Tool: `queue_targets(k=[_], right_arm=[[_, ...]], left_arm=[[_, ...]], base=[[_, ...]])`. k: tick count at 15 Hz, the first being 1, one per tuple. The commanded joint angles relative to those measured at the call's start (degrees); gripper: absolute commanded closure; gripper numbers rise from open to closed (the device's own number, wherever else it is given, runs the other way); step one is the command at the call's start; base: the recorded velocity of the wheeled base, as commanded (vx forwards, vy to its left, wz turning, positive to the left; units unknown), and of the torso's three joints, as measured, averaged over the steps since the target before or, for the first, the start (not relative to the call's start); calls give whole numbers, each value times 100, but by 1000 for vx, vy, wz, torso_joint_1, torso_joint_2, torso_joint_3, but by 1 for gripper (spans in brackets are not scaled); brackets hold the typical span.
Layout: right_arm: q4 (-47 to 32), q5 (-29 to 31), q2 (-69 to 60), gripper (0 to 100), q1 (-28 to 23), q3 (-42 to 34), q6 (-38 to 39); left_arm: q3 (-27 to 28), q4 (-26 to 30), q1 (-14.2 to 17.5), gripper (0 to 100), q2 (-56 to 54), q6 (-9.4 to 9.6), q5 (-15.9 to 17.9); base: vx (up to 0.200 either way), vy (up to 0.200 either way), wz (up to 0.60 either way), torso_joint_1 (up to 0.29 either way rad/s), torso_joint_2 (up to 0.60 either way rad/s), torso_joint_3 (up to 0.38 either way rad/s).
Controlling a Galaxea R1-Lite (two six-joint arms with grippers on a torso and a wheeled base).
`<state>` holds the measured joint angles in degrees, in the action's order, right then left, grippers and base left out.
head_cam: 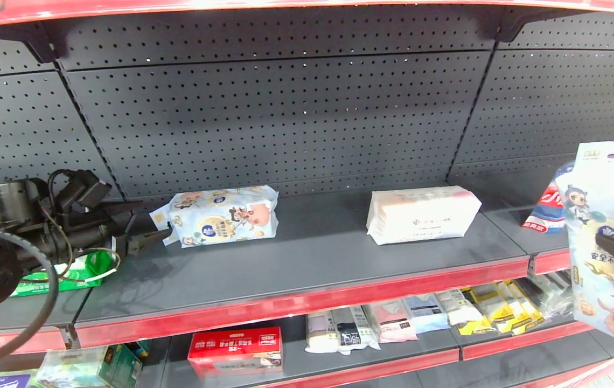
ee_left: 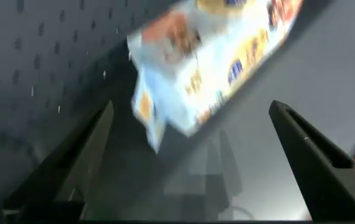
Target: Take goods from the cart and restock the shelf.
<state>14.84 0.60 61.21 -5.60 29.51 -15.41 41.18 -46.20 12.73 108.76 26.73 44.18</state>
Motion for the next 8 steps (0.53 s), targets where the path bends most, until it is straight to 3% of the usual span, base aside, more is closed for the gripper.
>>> queue_targets(k=[1,4,8], right_arm=[[2,2,75,100,-3,2,-15],[2,11,93,100,-12,46,-59],[11,19,93,100,-100,28,-50]], left_arm=[[611,129,-69,0,488,-10,82],[1015,577,-69,0,514,34,100],[1305,665,-121,0,778,104,311]], base=[[0,0,0,0,0,0],[0,0,0,0,0,0],[0,0,0,0,0,0]])
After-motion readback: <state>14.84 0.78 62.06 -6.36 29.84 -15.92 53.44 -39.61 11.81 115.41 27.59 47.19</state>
